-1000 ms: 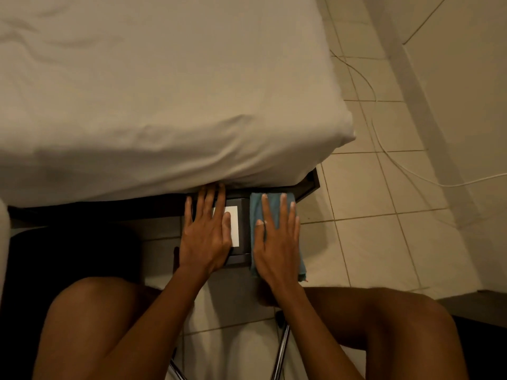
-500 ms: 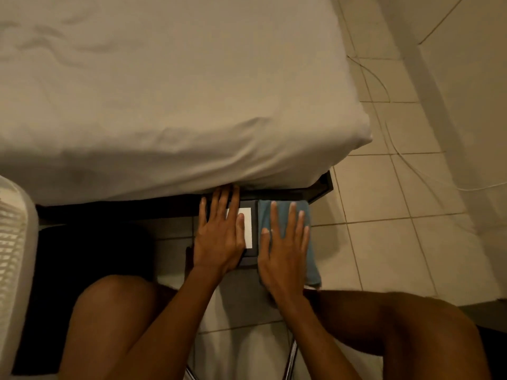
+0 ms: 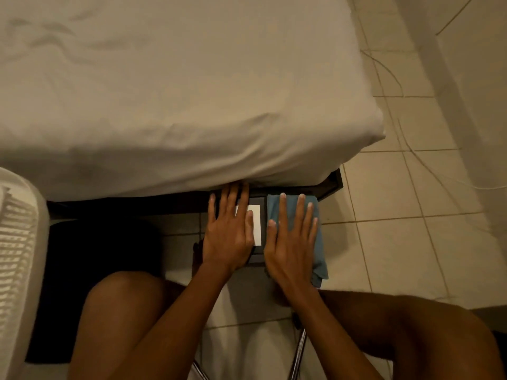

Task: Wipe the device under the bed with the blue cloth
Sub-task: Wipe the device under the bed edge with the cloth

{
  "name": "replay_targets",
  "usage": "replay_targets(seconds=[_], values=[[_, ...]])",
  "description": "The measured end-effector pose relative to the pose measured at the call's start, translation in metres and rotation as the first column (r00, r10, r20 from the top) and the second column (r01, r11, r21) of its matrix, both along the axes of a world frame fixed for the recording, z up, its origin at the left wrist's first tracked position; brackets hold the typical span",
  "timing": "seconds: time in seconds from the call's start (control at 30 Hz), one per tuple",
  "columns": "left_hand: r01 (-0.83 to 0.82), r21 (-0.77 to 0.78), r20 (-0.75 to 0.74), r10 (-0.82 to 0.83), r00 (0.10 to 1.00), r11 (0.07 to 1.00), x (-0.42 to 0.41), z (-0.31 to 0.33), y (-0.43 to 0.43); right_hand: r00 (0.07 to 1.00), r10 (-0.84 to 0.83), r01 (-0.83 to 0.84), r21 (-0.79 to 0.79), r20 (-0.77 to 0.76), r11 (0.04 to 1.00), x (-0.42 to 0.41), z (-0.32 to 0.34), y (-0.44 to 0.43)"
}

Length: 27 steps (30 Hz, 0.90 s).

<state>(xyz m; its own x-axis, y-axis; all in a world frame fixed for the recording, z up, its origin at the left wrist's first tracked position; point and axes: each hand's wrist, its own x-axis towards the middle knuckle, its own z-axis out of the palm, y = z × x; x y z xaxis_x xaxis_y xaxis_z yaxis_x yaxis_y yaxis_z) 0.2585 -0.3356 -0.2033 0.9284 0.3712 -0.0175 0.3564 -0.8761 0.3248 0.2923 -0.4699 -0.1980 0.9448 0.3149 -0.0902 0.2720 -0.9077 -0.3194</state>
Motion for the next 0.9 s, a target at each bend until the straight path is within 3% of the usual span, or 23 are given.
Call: replay_targets(seconds=[0.13,0.33,0.6,0.73,0.9], values=[[0.014,0.019,-0.007,-0.014,1.0,1.0,0.001,0.001,0.0,0.997,-0.063,0.066,0.071,-0.042,0.995,0.041,0.001,-0.003],[0.01,0.011,-0.02,-0.01,1.0,1.0,0.001,0.0,0.0,0.995,-0.093,0.092,0.022,0.037,0.996,-0.013,0.004,0.004],[0.016,0.014,-0.031,-0.015,0.999,1.0,0.0,0.001,-0.001,0.989,-0.149,0.148,0.061,0.007,0.987,0.021,0.001,-0.006],[0.006,-0.002,-0.016,-0.006,1.0,1.0,0.001,0.002,0.001,0.997,-0.035,0.037,-0.023,0.076,0.999,-0.016,0.001,0.006],[0.008,0.005,-0.011,-0.008,1.0,1.0,0.002,0.001,-0.002,1.0,-0.007,0.007,0.021,0.0,1.0,0.028,0.0,-0.001]])
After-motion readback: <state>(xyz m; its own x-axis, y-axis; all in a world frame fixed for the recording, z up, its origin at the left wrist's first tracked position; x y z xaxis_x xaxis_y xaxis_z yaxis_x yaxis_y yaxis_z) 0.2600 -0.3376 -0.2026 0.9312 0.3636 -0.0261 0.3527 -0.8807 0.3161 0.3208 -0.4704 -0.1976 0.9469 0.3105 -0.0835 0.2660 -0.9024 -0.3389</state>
